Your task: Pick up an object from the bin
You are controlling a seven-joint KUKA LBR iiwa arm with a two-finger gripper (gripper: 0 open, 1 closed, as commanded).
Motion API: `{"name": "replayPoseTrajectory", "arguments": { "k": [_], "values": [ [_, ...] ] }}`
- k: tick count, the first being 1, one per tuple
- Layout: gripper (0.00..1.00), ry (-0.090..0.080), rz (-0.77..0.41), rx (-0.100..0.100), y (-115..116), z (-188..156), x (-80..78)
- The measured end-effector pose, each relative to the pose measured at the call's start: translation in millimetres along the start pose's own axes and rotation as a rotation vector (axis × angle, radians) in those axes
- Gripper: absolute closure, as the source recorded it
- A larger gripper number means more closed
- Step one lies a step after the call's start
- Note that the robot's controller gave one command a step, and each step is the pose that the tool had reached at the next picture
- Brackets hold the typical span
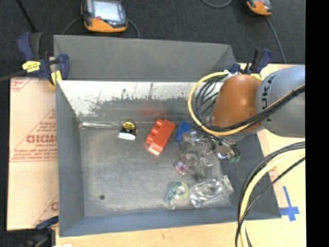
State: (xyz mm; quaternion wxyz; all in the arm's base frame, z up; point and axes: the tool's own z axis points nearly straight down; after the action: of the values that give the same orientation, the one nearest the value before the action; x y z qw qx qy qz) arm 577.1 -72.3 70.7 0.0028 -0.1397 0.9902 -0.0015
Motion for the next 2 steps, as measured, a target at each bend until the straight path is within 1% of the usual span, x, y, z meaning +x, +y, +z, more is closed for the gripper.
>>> {"name": "replayPoseTrajectory", "arguments": {
  "k": [2],
  "values": [
    [0.00,-0.007,0.003,0.002,-1.1,-2.2,-2.6]
  ]
}}
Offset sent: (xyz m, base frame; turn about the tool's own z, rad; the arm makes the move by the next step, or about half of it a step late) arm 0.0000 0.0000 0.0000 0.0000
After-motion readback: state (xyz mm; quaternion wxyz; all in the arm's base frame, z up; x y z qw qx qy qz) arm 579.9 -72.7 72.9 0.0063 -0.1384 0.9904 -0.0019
